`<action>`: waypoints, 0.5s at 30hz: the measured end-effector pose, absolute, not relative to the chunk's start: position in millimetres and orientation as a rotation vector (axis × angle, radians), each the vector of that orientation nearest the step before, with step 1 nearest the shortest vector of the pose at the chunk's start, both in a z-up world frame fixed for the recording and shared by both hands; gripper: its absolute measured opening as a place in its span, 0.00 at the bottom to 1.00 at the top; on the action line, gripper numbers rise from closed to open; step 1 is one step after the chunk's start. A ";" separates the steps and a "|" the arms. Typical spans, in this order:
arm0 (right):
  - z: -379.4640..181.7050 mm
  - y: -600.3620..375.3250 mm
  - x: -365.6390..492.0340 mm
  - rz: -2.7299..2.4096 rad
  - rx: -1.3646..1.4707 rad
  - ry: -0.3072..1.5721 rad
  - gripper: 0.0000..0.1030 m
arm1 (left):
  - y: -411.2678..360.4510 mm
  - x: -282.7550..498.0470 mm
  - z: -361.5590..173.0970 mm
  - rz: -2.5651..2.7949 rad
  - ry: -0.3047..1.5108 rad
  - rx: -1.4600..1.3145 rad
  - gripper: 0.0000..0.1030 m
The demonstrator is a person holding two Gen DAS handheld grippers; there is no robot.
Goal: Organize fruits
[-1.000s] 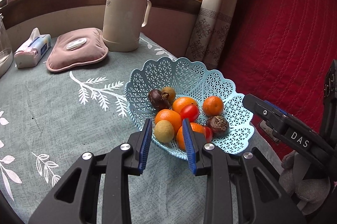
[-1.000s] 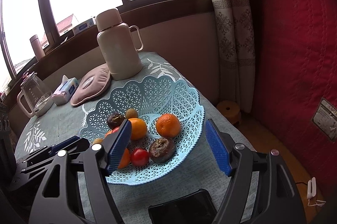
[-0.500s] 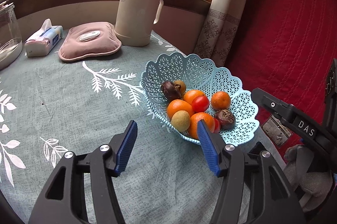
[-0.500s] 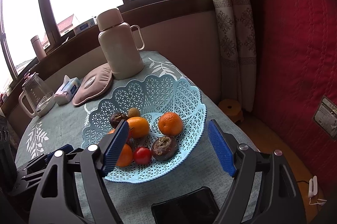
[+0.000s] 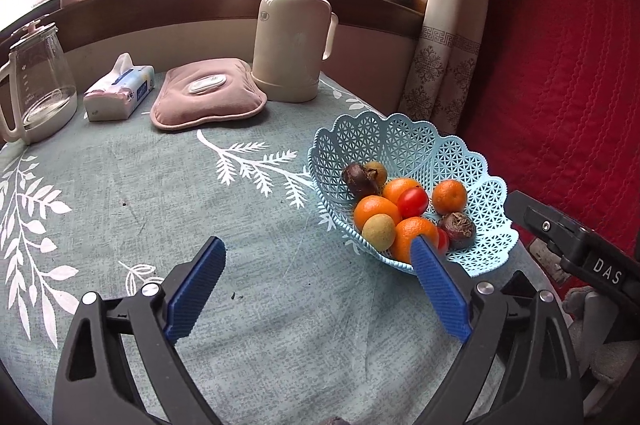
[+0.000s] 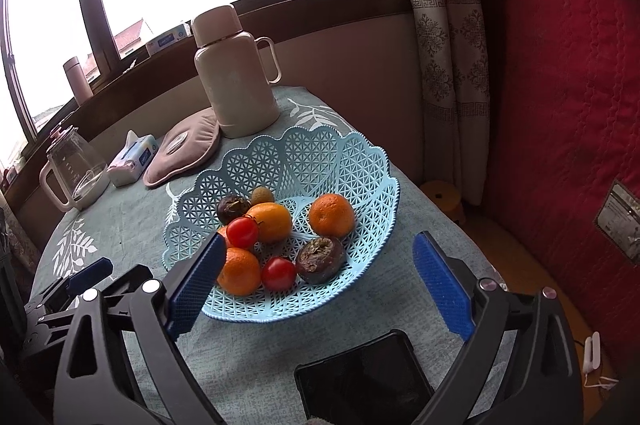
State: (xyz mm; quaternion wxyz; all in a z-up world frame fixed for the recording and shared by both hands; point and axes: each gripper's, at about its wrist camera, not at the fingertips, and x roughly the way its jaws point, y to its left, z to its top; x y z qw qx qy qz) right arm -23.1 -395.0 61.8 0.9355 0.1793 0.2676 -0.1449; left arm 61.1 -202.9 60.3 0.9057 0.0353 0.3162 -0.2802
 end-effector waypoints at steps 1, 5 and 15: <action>62.4 -394.4 -23.9 -0.300 0.360 0.546 0.95 | -202.6 60.6 60.7 -0.570 0.648 0.079 0.90; 63.7 -390.2 -27.1 -0.313 0.329 0.543 0.96 | -201.5 57.8 62.0 -0.557 0.638 0.088 0.90; 60.9 -380.9 -31.9 -0.298 0.290 0.563 0.97 | -197.3 44.4 67.9 -0.520 0.607 0.101 0.93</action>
